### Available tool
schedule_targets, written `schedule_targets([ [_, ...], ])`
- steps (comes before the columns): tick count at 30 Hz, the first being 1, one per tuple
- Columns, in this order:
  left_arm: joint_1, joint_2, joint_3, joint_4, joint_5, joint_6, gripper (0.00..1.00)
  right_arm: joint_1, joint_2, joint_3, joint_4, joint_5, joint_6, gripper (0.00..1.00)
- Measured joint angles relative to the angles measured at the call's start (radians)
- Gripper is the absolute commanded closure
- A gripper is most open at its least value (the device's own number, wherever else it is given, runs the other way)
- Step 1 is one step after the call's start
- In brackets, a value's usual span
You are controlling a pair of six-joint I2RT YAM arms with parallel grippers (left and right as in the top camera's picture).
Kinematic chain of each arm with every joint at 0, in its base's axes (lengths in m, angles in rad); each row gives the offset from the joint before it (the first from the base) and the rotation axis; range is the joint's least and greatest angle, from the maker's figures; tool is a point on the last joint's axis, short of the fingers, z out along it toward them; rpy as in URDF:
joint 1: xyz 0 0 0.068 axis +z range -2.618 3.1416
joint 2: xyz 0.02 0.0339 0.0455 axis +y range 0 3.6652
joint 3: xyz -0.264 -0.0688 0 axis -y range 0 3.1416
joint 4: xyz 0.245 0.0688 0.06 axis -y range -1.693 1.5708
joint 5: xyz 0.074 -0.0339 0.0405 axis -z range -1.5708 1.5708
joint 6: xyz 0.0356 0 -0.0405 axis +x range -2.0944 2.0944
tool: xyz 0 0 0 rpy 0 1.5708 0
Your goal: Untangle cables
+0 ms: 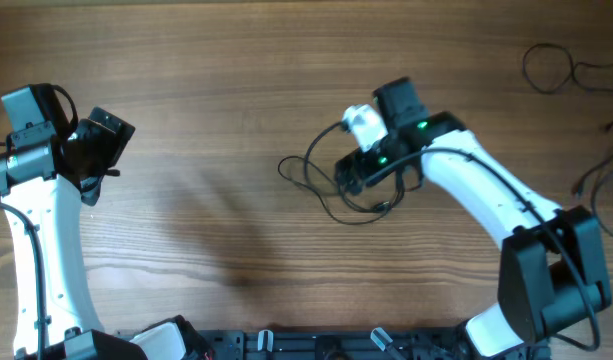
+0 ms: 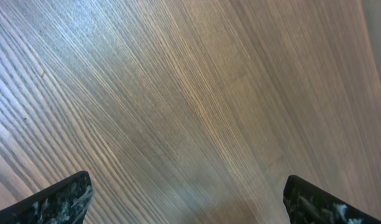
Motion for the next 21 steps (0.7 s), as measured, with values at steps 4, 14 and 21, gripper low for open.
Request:
schedule_targets([
  [4,0.000,0.000,0.000,-0.001,0.000,0.000,0.00,0.106,0.000,-0.137,0.171,-0.024,-0.076,0.00],
  [14,0.000,0.000,0.000,0.000,0.000,0.000,0.00,0.232,0.018,-0.229,0.223,0.190,0.043,0.06],
  [21,0.000,0.000,0.000,0.000,0.000,0.000,0.00,0.340,0.055,-0.202,0.231,0.403,0.252,0.96],
])
